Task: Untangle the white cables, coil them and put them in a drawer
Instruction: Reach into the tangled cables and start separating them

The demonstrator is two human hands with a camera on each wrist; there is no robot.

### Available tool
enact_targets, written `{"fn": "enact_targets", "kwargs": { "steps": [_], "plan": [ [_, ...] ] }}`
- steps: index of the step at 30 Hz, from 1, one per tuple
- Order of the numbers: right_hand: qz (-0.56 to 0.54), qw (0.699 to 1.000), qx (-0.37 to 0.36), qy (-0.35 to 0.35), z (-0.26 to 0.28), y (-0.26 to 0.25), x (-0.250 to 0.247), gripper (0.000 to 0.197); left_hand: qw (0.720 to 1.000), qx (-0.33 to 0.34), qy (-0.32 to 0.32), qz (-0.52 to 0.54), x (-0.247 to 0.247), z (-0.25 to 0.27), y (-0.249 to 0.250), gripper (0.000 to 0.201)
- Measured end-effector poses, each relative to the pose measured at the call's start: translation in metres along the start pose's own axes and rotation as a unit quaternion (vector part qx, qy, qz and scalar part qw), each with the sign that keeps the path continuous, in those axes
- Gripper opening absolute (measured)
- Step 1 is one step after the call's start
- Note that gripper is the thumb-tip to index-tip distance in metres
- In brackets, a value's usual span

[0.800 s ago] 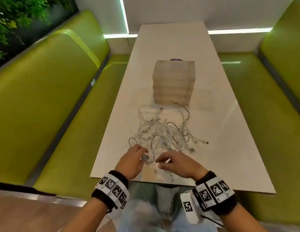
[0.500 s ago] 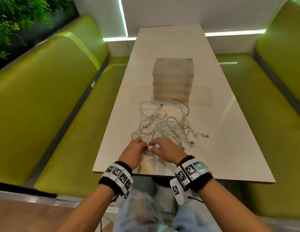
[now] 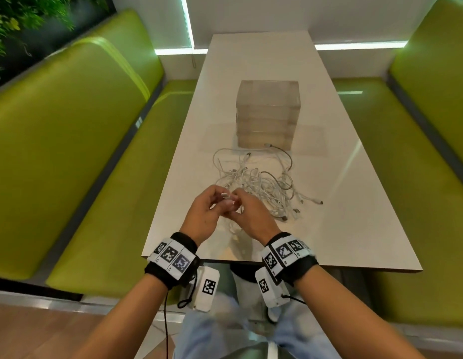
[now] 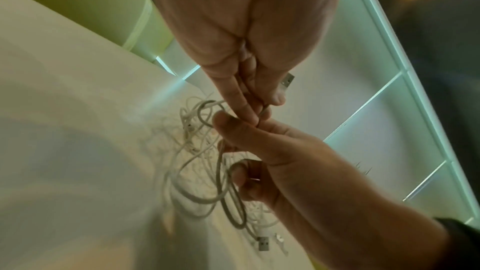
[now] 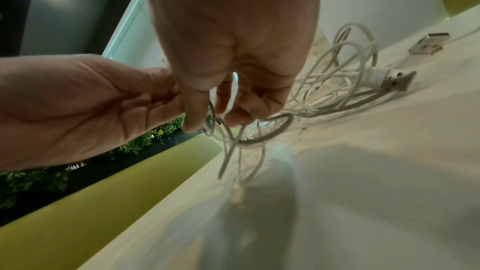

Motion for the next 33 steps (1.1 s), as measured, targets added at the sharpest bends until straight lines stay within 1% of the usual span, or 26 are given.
{"fn": "enact_targets", "kwargs": {
  "steps": [1, 2, 4, 5, 7, 8, 9, 10, 12, 13, 15, 17, 19, 20, 21, 23, 25, 27, 28, 31, 33],
  "plan": [
    [-0.011, 1.0, -0.015, 0.006, 0.0, -0.001, 0.0, 0.019, 1.0, 0.004, -0.001, 0.024, 0.002, 0.001, 0.003, 0.008],
    [-0.015, 0.999, -0.029, 0.005, 0.0, -0.003, -0.001, 0.016, 0.999, 0.009, 0.0, 0.043, 0.004, 0.001, 0.006, 0.009],
    [-0.004, 0.999, -0.038, -0.002, -0.003, -0.004, -0.002, 0.019, 0.996, 0.021, 0.013, 0.088, 0.005, 0.003, 0.013, 0.013],
    [0.01, 0.999, -0.041, 0.0, -0.004, -0.003, -0.003, 0.019, 0.992, 0.023, 0.024, 0.121, 0.004, 0.004, 0.015, 0.014],
    [0.059, 0.996, -0.058, 0.01, -0.009, -0.003, -0.005, 0.016, 0.98, 0.025, 0.039, 0.192, 0.002, 0.006, 0.019, 0.007],
    [0.08, 0.994, -0.067, 0.018, -0.011, -0.005, -0.005, 0.013, 0.975, 0.025, 0.04, 0.218, 0.001, 0.008, 0.021, 0.004],
    [0.1, 0.992, -0.069, 0.023, -0.013, -0.007, -0.007, 0.007, 0.971, 0.025, 0.042, 0.236, 0.0, 0.01, 0.023, 0.004],
    [0.12, 0.989, -0.076, 0.029, -0.017, -0.01, -0.008, 0.006, 0.967, 0.028, 0.043, 0.251, -0.001, 0.012, 0.025, 0.005],
    [0.162, 0.983, -0.078, 0.024, -0.022, -0.012, -0.009, 0.013, 0.957, 0.031, 0.052, 0.285, -0.005, 0.016, 0.032, 0.003],
    [0.17, 0.983, -0.07, 0.018, -0.025, -0.011, -0.01, 0.013, 0.952, 0.032, 0.058, 0.3, -0.009, 0.016, 0.035, 0.008],
    [0.148, 0.987, -0.058, 0.007, -0.025, -0.008, -0.014, 0.013, 0.946, 0.036, 0.063, 0.316, -0.015, 0.014, 0.04, 0.011],
    [0.111, 0.993, -0.046, -0.02, -0.022, -0.006, -0.016, 0.023, 0.945, 0.03, 0.064, 0.319, -0.02, 0.012, 0.039, 0.01],
    [0.065, 0.997, -0.015, -0.044, -0.019, -0.007, -0.021, 0.036, 0.943, -0.001, 0.072, 0.326, -0.02, 0.01, 0.032, 0.013],
    [0.029, 0.998, -0.003, -0.048, -0.018, -0.007, -0.024, 0.038, 0.94, -0.017, 0.08, 0.33, -0.019, 0.009, 0.028, 0.014],
    [-0.01, 0.999, 0.003, -0.051, -0.016, -0.008, -0.026, 0.036, 0.938, -0.029, 0.09, 0.332, -0.019, 0.008, 0.024, 0.015],
    [-0.057, 0.997, -0.002, -0.044, -0.013, -0.01, -0.034, 0.024, 0.933, -0.044, 0.111, 0.339, -0.019, 0.004, 0.019, 0.016],
    [-0.06, 0.997, -0.016, -0.037, -0.01, -0.011, -0.039, 0.013, 0.926, -0.052, 0.129, 0.352, -0.019, 0.001, 0.016, 0.018],
    [-0.069, 0.996, -0.02, -0.048, -0.006, -0.013, -0.041, 0.011, 0.921, -0.063, 0.133, 0.36, -0.017, -0.001, 0.016, 0.019],
    [-0.074, 0.995, -0.022, -0.061, -0.004, -0.015, -0.039, 0.016, 0.921, -0.067, 0.128, 0.361, -0.017, -0.001, 0.017, 0.021],
    [-0.06, 0.991, -0.054, -0.105, 0.001, -0.022, -0.027, 0.038, 0.924, -0.074, 0.094, 0.364, -0.012, 0.001, 0.021, 0.027],
    [-0.051, 0.987, -0.077, -0.13, 0.0, -0.024, -0.018, 0.045, 0.934, -0.071, 0.067, 0.343, -0.008, 0.002, 0.025, 0.03]
  ]
}}
Point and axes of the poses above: each hand's wrist, its own z-axis away from the middle knuckle, its own x-axis out of the palm, y = z × x, the point moved 2 cm from there along -z, towards the middle knuckle, and after that the axes turned 6 degrees about y, right-handed, at the moved point
